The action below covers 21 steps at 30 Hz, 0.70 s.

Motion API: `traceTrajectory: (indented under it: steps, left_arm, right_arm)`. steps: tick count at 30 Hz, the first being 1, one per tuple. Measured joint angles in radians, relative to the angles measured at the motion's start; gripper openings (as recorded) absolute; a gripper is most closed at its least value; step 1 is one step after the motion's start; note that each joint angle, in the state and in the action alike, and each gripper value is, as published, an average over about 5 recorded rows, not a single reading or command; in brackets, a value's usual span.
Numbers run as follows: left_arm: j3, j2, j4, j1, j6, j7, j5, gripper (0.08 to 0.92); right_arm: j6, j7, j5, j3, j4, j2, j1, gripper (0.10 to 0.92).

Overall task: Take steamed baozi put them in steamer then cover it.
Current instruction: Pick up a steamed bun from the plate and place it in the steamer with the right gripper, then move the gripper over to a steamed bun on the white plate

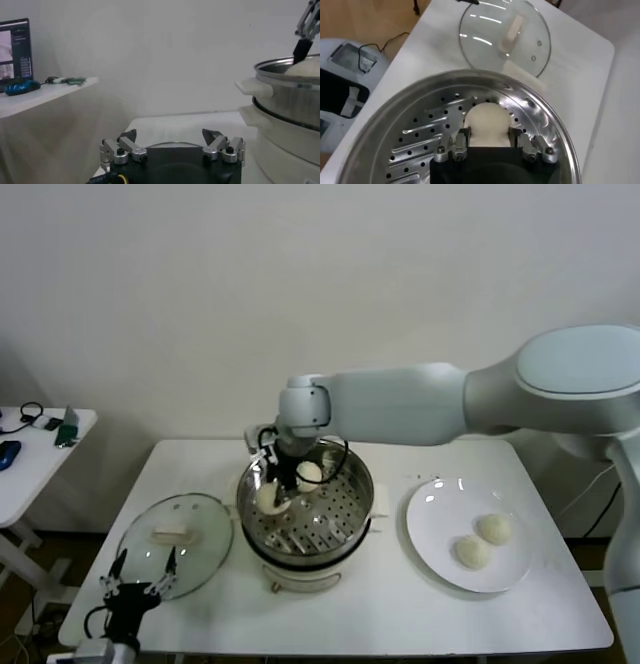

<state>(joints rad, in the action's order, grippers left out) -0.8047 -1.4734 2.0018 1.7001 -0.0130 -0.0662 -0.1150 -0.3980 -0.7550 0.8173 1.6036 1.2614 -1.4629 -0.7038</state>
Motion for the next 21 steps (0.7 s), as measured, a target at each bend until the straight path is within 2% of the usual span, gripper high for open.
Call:
traceTrajectory:
  steps: [3,10,13,21]
  left_arm:
    - [0.001,0.0,0.0,0.0,0.0,0.0,0.0,0.823]
    - [0.0,-0.001,0.003,0.0,0.0,0.001,-0.001,0.823]
    - [0.0,-0.002,0.005,0.0,-0.001,0.001,-0.002,0.823]
    - [0.003,-0.005,0.015,-0.005,-0.008,0.0,0.0,0.823]
  right_arm:
    - [-0.001,0.007,-0.009,0.001,-0.011,-0.006,0.009,0.572]
    - [0.008,0.005,-0.01,-0.008,-0.017,-0.005,0.01,0.763]
    - [0.021,-0.013,-0.005,-0.01,-0.008,0.012,-0.007,0.811]
    - [0.076,-0.111,0.014,-0.002,0.043,0.15,-0.1,0.823]
